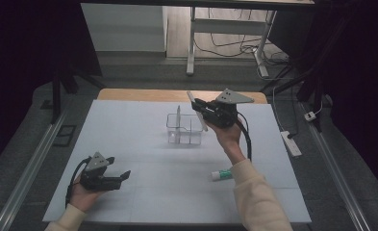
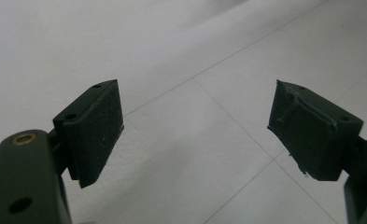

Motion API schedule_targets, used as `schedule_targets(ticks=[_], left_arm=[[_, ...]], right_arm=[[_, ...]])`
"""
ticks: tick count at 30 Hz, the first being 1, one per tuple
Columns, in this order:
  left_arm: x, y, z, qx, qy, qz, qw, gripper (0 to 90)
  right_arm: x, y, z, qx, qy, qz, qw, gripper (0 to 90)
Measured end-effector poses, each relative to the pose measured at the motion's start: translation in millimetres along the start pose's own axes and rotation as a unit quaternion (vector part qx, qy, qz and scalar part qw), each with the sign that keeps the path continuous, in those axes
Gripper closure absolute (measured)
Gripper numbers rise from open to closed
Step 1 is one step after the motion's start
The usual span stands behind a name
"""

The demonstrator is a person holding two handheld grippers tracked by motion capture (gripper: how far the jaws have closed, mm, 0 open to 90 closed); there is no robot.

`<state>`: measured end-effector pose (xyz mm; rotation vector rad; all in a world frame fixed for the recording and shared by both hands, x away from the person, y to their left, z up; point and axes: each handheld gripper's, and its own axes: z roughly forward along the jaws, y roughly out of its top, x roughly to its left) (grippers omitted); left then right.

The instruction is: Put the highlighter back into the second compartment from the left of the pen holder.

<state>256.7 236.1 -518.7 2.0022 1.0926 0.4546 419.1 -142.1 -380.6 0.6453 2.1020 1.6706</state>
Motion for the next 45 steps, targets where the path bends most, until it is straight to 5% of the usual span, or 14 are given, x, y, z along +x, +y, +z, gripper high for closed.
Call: schedule_targets(ticks=[45], left_arm=[[0.6,-0.4,0.4,0.001,-0.002,0.001,1.0000,17.7]], right_arm=[[-11.9,-13.4,59.3,-0.011,-0.008,0.018,0.9997,78.4]])
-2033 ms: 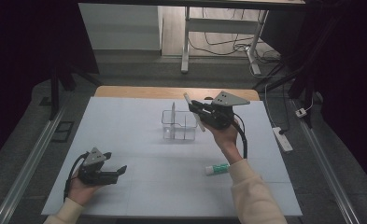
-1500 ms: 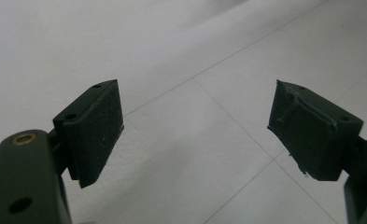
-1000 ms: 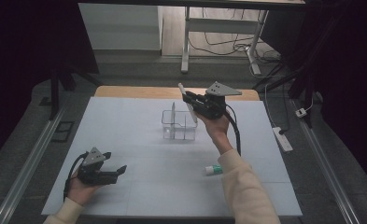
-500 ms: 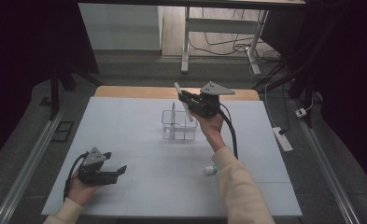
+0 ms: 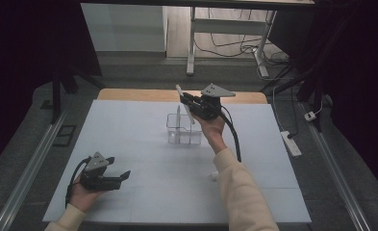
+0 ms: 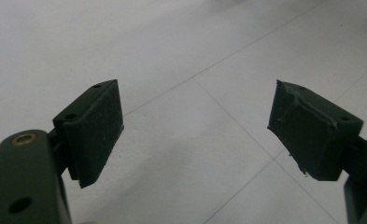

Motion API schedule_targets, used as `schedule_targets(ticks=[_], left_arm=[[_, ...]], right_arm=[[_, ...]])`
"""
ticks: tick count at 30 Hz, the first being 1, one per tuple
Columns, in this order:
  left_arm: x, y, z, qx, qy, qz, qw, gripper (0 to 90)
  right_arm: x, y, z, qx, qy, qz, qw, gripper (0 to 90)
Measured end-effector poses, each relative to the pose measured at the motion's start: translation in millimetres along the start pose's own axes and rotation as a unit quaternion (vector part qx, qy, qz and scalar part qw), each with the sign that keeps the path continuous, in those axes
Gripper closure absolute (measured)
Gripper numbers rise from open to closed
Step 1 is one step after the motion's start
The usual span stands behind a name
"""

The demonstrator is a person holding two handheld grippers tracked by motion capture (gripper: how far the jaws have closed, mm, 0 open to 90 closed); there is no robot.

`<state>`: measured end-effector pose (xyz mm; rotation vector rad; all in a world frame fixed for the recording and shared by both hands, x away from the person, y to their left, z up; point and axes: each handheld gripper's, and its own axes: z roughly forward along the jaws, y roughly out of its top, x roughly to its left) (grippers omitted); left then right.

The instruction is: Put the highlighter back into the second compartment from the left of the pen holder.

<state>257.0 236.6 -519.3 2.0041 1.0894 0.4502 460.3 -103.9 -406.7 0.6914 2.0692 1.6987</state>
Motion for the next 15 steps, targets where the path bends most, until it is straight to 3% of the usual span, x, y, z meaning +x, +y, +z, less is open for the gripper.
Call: schedule_targets(ticks=[15], left_arm=[[0.0,-0.3,0.1,0.000,0.000,0.000,1.0000,17.7]], right_arm=[[2.1,-5.6,10.8,-0.006,0.009,0.002,0.9999,78.3]])
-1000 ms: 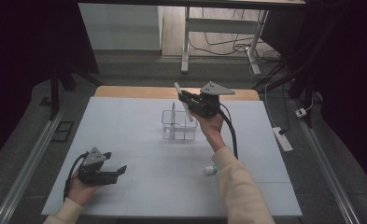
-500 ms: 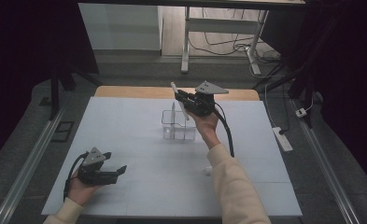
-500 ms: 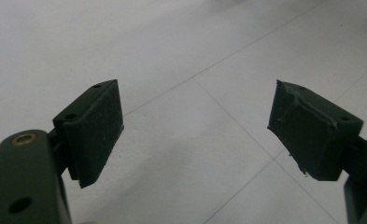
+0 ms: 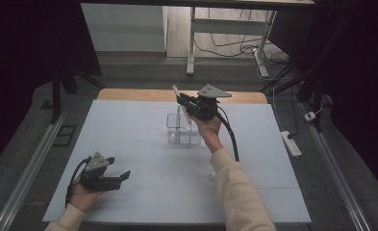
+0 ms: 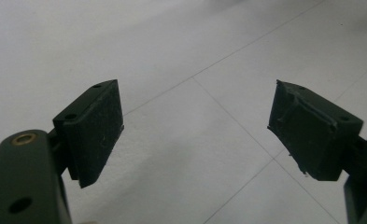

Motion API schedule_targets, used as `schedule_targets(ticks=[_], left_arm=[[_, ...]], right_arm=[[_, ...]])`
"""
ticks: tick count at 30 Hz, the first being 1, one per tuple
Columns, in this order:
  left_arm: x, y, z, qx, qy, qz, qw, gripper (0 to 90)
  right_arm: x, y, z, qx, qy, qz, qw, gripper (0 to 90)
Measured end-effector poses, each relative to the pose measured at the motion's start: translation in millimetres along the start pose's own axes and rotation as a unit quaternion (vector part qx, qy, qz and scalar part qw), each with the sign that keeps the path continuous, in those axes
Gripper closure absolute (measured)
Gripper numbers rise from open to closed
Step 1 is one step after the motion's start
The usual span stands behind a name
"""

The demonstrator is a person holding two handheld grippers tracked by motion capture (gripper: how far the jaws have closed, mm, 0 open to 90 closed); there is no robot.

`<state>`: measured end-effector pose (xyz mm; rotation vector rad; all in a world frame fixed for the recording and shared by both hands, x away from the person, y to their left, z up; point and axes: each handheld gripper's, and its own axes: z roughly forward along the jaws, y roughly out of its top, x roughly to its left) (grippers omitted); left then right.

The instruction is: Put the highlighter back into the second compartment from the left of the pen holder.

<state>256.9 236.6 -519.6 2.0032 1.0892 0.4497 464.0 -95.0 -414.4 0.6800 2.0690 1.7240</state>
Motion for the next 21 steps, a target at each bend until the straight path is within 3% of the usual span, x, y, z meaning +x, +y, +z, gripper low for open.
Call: schedule_targets(ticks=[18,21], left_arm=[[0.8,-0.9,0.6,0.003,0.000,0.001,1.0000,17.7],[0.9,-0.8,0.4,0.002,0.000,0.001,1.0000,17.7]], right_arm=[[-3.7,-11.2,10.3,0.015,-0.009,0.000,0.9998,77.3],[-4.9,-12.6,8.9,0.017,-0.012,-0.001,0.9998,72.6]])
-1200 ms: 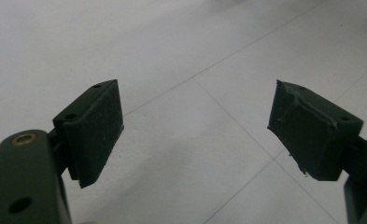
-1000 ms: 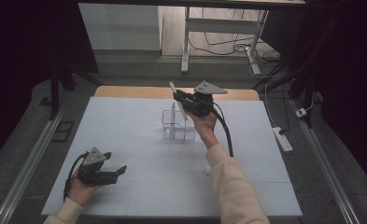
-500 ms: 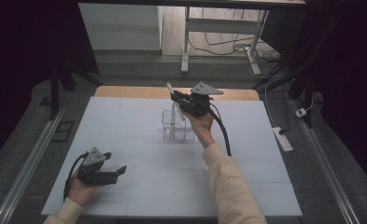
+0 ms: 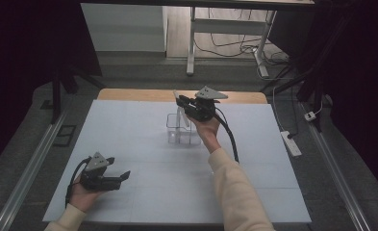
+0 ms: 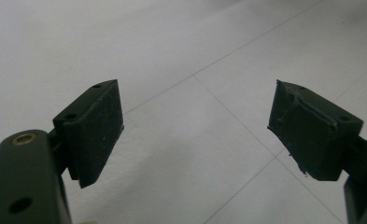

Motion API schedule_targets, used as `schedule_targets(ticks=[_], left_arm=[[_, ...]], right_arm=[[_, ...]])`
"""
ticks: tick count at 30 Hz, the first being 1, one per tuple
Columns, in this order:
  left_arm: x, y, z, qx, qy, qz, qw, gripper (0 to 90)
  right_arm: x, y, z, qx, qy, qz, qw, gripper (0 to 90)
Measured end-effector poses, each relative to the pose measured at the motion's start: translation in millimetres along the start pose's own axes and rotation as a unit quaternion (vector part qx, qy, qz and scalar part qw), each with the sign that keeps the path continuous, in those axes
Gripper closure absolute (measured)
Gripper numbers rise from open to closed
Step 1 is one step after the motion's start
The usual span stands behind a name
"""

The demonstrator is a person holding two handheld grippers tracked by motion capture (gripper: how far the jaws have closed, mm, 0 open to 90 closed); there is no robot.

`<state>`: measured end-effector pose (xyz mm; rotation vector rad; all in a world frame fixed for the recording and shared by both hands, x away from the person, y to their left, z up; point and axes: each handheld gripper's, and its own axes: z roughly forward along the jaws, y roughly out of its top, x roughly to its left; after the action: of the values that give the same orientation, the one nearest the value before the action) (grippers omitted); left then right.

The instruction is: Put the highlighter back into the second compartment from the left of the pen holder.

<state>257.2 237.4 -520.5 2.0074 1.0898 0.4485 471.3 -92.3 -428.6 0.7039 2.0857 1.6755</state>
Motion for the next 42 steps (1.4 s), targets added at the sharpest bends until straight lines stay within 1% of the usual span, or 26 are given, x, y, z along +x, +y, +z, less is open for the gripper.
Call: schedule_targets(ticks=[3,5,7,10,17,21,29,35,38,41,42], left_arm=[[-0.3,0.1,0.1,0.000,0.000,0.000,1.0000,17.7],[-0.5,0.1,0.2,0.000,0.000,0.001,1.0000,17.7],[-0.5,0.2,0.3,0.000,0.000,0.001,1.0000,17.7],[-0.6,0.3,0.3,0.000,0.000,0.001,1.0000,17.7],[-0.5,0.3,0.5,0.000,0.000,0.000,1.0000,17.7],[-0.6,0.5,0.5,0.001,0.000,0.001,1.0000,17.7],[-0.8,0.7,0.7,0.001,0.000,0.002,1.0000,17.7],[-0.9,0.7,0.5,0.001,0.001,0.001,1.0000,17.7],[-1.0,0.6,0.7,0.002,0.001,0.002,1.0000,17.7],[-1.1,0.6,1.1,0.002,0.001,0.001,1.0000,17.7],[-1.1,0.7,1.1,0.002,0.001,0.001,1.0000,17.7]], right_arm=[[-0.2,-0.1,-1.8,0.000,-0.006,-0.001,1.0000,64.0],[0.1,0.2,-3.0,0.001,-0.006,-0.001,1.0000,62.7],[0.6,0.6,-4.5,0.004,-0.008,-0.006,0.9999,60.3],[0.1,0.8,-6.7,0.006,-0.005,-0.004,1.0000,58.9],[-4.3,-0.7,-13.3,0.019,0.002,0.002,0.9998,57.6],[-6.2,-1.6,-18.4,0.030,0.004,0.000,0.9995,57.2],[-11.2,-4.6,-31.5,0.037,0.012,-0.001,0.9992,57.0],[-13.7,-6.9,-44.4,0.047,0.015,-0.002,0.9988,56.2],[-15.0,-8.0,-52.8,0.052,0.017,-0.002,0.9985,55.1],[-16.0,-9.3,-62.6,0.060,0.014,-0.009,0.9981,54.3],[-16.5,-9.8,-66.1,0.060,0.015,-0.007,0.9980,54.2]])
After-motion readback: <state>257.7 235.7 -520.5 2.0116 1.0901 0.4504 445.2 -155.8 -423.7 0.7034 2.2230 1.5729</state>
